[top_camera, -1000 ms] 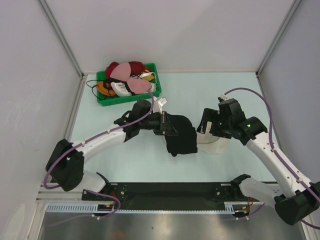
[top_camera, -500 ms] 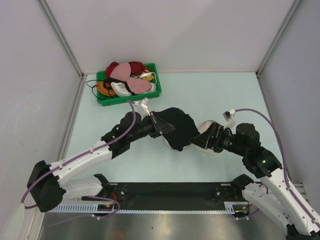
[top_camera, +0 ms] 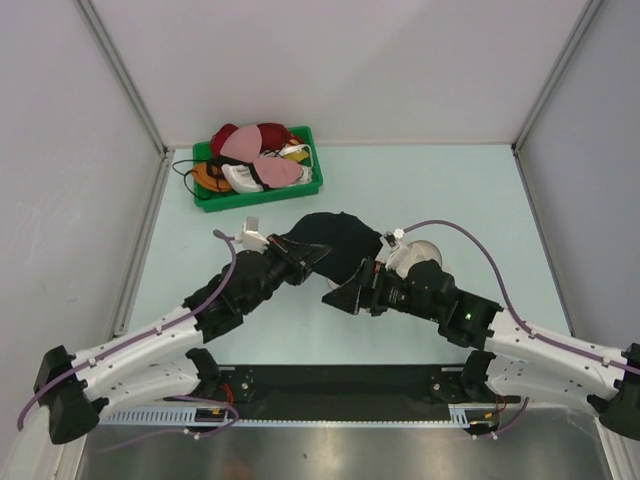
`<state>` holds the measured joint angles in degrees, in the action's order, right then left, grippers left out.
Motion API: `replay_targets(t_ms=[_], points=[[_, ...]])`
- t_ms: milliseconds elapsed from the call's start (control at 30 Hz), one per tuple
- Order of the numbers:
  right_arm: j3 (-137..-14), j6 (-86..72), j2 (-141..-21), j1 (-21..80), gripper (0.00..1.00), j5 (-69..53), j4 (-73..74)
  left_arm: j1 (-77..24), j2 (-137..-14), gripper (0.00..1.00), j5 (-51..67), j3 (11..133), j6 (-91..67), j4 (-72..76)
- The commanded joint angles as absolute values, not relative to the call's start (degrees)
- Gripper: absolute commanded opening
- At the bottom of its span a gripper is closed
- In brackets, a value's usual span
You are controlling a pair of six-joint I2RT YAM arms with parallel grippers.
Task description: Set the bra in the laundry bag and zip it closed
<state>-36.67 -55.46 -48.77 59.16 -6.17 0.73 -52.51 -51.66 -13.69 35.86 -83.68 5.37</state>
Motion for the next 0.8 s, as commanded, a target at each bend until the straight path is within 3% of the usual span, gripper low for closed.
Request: replay_targets(t_ms=[0,133,267,367,567,600,767], points=[[-37.79,-57.03,-49.30,59.24,1.00,-0.09,-7.90,-53.09,-47.91,0.00,-16.26,33.67,-87.54,6.15],[-38.32,-58.80,-51.85,58.27,0.99,0.53,-10.71,-53.17,-46.32,0.00,-14.68,32.26,-86.84,7.12],[-38.41,-60.38,-54.14,58.10,0.88,-1.32,-13.89,-53.35,-45.09,0.00,-13.89,30.07,-87.71,8.35],[-38.32,-60.55,-54.32,57.75,0.86,-0.27,-13.62,-53.44,-44.82,0.00,-12.75,29.62,-87.37,9.67],[-36.91,-61.70,-54.84,56.95,0.62,-0.09,-16.70,-54.49,-44.74,0.00,-12.13,29.01,-87.36,10.63],[-36.91,-61.79,-55.19,56.95,0.53,-0.09,-17.57,-54.49,-44.82,0.00,-12.04,29.00,-87.45,11.16],[-35.16,-62.75,-56.69,55.90,0.29,-0.27,-19.51,-54.58,-45.26,0.00,-10.38,28.39,-87.02,13.35]])
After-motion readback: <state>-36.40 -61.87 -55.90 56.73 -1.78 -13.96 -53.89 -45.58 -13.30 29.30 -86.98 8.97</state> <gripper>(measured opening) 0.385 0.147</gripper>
